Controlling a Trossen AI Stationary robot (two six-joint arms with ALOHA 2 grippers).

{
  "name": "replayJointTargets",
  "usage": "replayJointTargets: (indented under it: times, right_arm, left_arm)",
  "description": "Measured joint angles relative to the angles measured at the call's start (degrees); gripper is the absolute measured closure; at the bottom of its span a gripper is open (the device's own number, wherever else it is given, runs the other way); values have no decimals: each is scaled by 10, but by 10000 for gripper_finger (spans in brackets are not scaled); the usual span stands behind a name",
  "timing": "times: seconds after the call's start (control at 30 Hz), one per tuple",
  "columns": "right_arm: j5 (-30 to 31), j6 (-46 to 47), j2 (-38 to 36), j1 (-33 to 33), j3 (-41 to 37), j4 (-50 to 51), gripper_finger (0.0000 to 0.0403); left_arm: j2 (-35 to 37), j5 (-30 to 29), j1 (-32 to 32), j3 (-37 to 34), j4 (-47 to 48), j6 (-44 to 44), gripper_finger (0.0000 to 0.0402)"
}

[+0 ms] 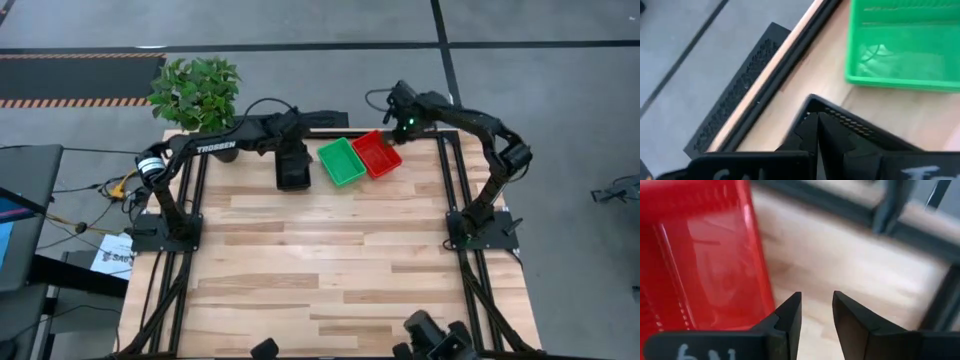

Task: Stack baskets by color
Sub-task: Adjust the bins

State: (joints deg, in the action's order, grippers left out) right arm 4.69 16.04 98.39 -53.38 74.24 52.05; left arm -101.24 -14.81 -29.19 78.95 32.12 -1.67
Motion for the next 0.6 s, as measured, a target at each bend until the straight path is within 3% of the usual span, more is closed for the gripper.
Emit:
replayJointTargets:
  times: [0.2,0.6]
  right_arm:
    - [-2,44,0,47,-67,-35,280]
    - [-6,112,0,168,-69,-76,282]
  left_arm:
    - [0,0,41,77,89,47,401]
    - [0,-25,102,178,238,81,401]
